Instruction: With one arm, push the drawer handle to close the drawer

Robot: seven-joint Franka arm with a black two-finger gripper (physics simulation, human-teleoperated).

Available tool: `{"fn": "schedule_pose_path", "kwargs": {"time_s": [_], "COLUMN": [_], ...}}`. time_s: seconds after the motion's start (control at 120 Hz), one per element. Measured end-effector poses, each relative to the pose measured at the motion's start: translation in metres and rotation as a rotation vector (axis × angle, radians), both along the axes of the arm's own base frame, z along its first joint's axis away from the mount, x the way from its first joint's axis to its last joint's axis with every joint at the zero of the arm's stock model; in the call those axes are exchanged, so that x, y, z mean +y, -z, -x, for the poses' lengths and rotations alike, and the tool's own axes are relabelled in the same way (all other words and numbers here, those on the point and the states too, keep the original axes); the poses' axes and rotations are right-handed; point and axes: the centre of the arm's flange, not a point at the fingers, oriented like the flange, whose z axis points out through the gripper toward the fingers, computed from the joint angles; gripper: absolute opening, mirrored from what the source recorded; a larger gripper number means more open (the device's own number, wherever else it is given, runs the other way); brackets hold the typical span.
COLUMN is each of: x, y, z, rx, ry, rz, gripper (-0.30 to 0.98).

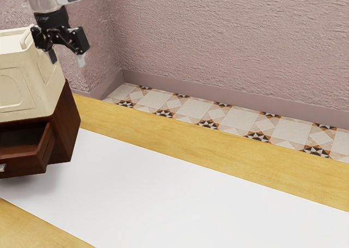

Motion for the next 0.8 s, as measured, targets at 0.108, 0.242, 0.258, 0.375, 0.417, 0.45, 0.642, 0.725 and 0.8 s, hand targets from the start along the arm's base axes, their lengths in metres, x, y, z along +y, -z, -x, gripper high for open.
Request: {"fn": "schedule_pose_path", "kwargs": {"time_s": [0.108, 0.242, 0.258, 0.375, 0.417, 0.45, 0.642, 0.725, 0.8], "x": [-0.001, -0.004, -0.004, -0.007, -0.012, -0.017, -0.037, -0.036, -0.025], "y": [0.0, -0.082, -0.099, -0.134, -0.133, -0.131, -0.125, -0.128, -0.085], "z": [0.002, 0.009, 0.013, 0.029, 0.03, 0.03, 0.033, 0.051, 0.086], "rx": [0.011, -0.114, -0.138, -0.15, -0.133, -0.117, -0.061, -0.052, 0.04], "ry": [-0.005, 0.003, 0.005, 0.011, 0.021, 0.032, 0.069, 0.045, -0.043], "rz": [0.006, 0.012, 0.013, 0.025, 0.03, 0.036, 0.041, 0.022, -0.018], "gripper": [0.69, 0.69, 0.69, 0.69, 0.69, 0.69, 0.69, 0.69, 0.69]}}
